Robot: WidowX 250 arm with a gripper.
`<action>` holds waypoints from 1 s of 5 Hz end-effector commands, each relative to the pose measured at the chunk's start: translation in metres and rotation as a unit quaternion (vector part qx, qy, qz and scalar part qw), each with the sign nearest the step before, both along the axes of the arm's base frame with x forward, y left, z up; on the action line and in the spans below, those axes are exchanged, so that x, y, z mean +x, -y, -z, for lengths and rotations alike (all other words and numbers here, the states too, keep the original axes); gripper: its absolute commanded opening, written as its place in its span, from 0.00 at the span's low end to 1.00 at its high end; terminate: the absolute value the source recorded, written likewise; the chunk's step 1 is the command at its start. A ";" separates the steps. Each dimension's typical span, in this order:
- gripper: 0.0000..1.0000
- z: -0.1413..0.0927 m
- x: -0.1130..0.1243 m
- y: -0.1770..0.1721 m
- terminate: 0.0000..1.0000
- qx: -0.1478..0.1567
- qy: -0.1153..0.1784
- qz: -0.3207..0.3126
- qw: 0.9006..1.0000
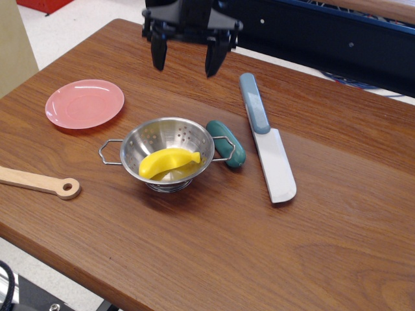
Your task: Take banana out of colander
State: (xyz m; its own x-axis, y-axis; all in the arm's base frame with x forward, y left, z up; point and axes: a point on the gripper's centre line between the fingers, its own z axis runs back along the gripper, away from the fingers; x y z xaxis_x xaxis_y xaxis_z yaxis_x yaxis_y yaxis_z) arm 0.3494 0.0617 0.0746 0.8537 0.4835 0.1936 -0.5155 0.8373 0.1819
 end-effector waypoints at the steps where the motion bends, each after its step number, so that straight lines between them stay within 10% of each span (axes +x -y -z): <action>1: 1.00 -0.040 -0.023 0.003 0.00 -0.032 0.044 0.108 0.993; 4: 1.00 -0.027 -0.068 0.006 0.00 -0.075 -0.067 0.271 0.957; 5: 1.00 -0.010 -0.076 0.011 0.00 -0.075 -0.062 0.312 0.945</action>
State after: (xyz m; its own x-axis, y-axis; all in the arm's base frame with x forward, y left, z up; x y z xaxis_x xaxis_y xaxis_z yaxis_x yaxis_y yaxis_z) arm 0.2670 0.0452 0.0665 0.9947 -0.1015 -0.0178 0.1022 0.9939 0.0426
